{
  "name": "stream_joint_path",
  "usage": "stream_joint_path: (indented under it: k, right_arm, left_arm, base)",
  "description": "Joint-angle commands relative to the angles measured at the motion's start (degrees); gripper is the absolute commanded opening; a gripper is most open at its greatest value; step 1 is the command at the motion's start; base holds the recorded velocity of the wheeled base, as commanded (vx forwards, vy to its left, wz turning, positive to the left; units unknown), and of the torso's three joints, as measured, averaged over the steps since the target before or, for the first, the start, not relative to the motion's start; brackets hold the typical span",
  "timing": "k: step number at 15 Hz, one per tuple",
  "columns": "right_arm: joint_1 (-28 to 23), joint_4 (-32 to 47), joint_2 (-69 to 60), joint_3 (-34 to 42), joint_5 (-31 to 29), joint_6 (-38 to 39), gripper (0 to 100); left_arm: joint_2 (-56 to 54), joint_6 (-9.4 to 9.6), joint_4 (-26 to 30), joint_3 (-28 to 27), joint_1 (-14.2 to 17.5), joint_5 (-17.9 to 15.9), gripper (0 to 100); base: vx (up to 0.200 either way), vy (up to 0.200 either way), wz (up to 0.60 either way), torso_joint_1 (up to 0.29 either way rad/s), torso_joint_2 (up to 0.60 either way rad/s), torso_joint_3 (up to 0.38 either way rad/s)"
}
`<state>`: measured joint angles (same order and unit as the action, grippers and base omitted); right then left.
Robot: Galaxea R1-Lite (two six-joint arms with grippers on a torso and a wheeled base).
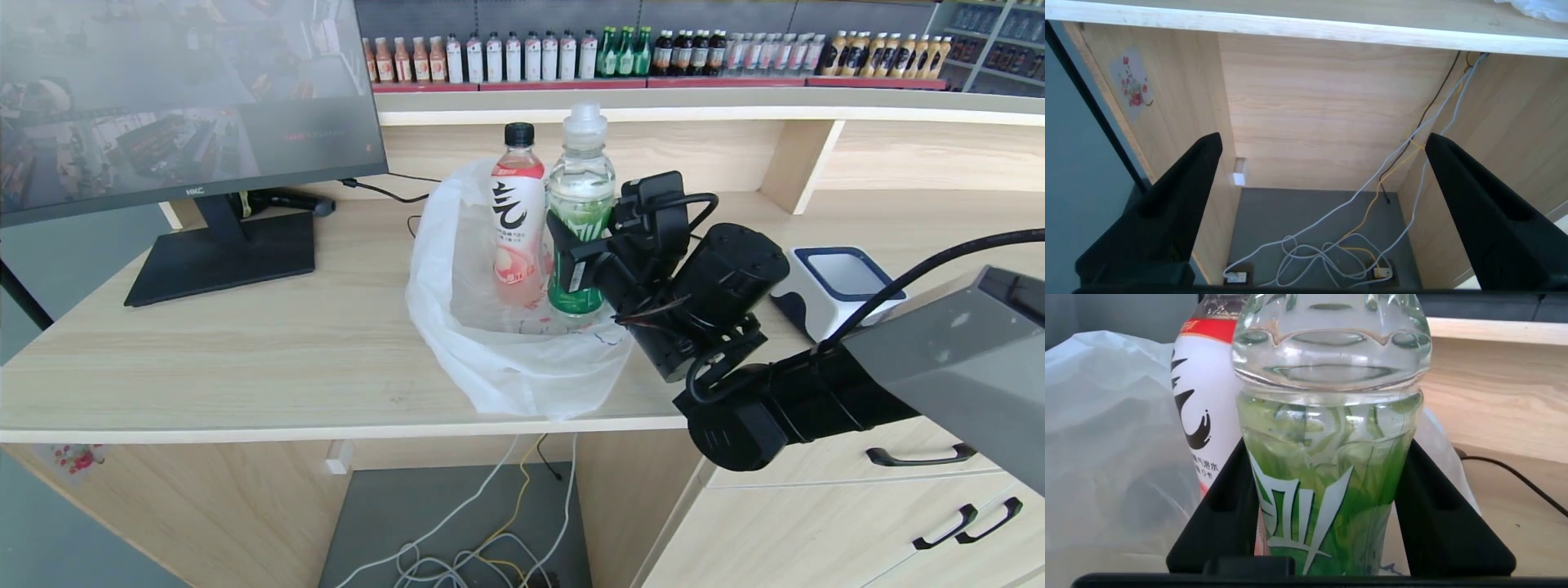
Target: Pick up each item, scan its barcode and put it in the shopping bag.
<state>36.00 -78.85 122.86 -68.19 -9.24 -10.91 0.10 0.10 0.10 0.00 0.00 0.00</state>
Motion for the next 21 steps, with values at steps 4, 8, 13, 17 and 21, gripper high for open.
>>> stream_joint_path:
  k: [4, 8, 13, 17, 21]
  right_arm:
    - [0.04, -1.13, -0.07, 3.95, 0.10, -0.08, 0]
    - [0.12, -1.13, -0.07, 4.30, 0.10, -0.08, 0]
    - [0.12, -1.04, -0.16, 4.65, 0.10, 0.01, 0]
    - [0.39, -3.07, -0.51, 5.09, -0.25, 0.28, 100]
    - [1.09, -4.65, -5.43, 11.15, -0.25, 0.19, 100]
  left_arm:
    - [-0.01, -0.01, -0.01, 0.00, 0.00, 0.00, 100]
    - [-0.01, -0.01, -0.01, 0.00, 0.00, 0.00, 100]
    - [-0.01, -0.01, -0.01, 0.00, 0.09, 0.00, 100]
    - [-0.01, -0.01, -0.01, 0.00, 0.00, 0.00, 100]
    - [-0.01, -0.10, -0.01, 0.00, 0.09, 0.00, 100]
  base:
    - [0.000, 0.000, 0.00, 0.000, 0.00, 0.000]
    - [0.000, 0.000, 0.00, 0.000, 0.00, 0.000]
    - [0.000, 0.000, 0.00, 0.000, 0.00, 0.000]
    - [0.000, 0.000, 0.00, 0.000, 0.00, 0.000]
    - [0.000, 0.000, 0.00, 0.000, 0.00, 0.000]
